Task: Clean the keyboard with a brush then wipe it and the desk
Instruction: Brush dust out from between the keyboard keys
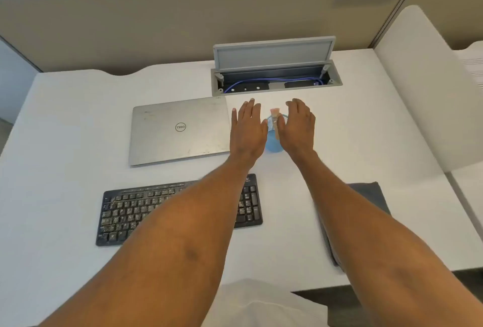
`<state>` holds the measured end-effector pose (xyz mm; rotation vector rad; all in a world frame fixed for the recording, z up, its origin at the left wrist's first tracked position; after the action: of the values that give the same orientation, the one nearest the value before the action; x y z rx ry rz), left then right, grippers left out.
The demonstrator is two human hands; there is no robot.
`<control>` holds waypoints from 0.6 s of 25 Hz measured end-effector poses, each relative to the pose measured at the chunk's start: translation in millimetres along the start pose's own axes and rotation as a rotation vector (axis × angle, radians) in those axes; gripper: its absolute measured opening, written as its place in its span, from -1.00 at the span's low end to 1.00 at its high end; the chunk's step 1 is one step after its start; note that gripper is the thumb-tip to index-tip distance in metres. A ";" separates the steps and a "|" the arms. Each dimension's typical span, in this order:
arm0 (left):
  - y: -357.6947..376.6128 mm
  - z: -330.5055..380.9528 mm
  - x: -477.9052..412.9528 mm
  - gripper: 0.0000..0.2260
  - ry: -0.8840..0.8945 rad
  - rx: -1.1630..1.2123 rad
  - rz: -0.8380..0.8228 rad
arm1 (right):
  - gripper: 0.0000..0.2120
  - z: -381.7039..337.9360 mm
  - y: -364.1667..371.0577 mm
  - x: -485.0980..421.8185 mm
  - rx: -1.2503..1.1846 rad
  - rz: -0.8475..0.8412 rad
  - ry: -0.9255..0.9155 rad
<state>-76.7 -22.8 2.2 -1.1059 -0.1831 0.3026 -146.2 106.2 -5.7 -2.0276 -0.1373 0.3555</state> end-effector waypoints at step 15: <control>27.5 7.5 -33.8 -0.69 -0.260 0.284 -0.040 | -0.82 14.3 16.5 -35.0 -0.108 -0.147 -0.010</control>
<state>-114.9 -16.2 -19.1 -0.7788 -0.3812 0.4226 -184.7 101.9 -19.7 -2.1079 -0.3166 0.2704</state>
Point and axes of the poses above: each hand's wrist, its own x-axis away from the middle knuckle, its own y-axis out of the palm, z = x × y, the point moved 8 cm from there along -x, towards the middle knuckle, and after that the axes turned 3 degrees about -y, right-handed, at the moved point
